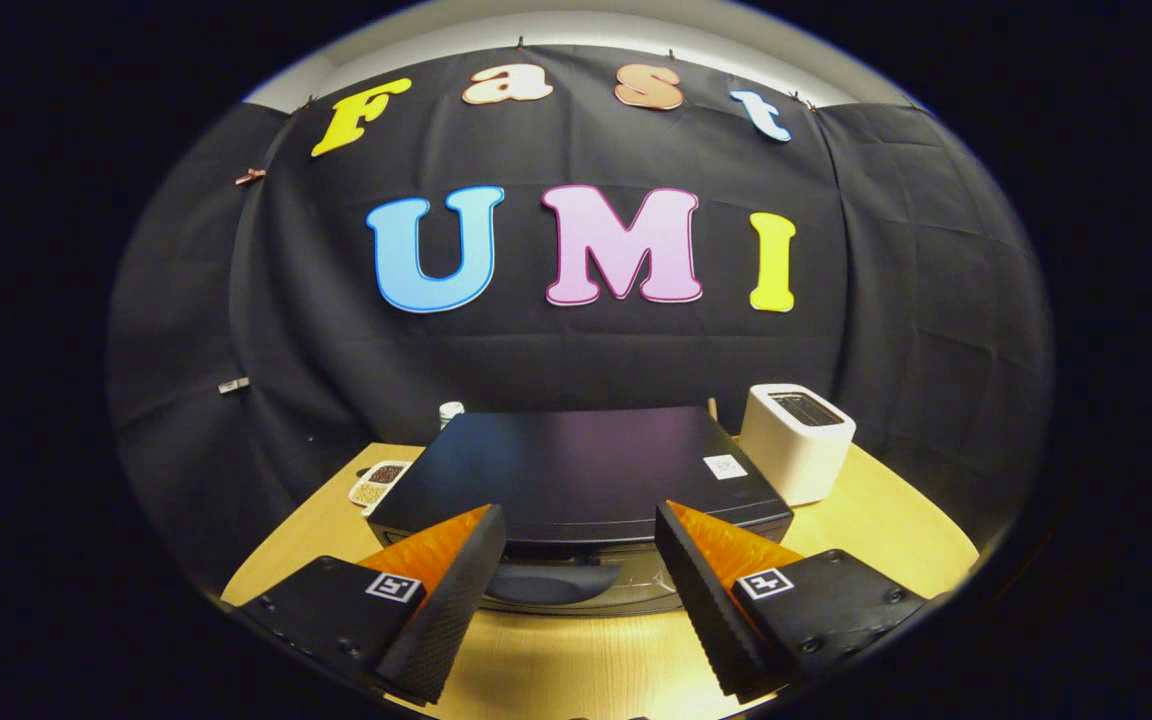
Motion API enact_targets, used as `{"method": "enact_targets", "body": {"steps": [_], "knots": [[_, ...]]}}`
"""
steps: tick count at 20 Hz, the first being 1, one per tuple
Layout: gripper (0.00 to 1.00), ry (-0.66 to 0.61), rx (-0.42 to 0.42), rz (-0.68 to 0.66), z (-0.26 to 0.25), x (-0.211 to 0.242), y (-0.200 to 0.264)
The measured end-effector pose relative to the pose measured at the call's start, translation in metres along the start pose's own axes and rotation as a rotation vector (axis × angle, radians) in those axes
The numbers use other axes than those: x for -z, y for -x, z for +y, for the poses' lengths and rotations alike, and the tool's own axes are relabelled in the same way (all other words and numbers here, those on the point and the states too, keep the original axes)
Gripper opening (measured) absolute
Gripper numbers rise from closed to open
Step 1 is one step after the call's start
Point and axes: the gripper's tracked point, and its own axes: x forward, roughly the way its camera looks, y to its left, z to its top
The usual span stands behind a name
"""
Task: Open the toaster oven, put the food inside, and close the toaster oven door.
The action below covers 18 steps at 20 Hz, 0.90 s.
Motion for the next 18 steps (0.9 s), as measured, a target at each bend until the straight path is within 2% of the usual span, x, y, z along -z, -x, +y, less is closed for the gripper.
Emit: {"method": "enact_targets", "body": {"steps": [4, 7, 10, 18], "knots": [[0.98, 0.047, -0.010, 0.044, 0.014, 0.027, -0.019], [0.98, 0.024, -0.006, 0.103, 0.017, 0.046, -0.032], [0.98, 0.027, 0.008, 0.105, 0.022, 0.046, -0.034], [0.99, 0.003, -0.026, 0.167, 0.022, 0.063, -0.005]]}}
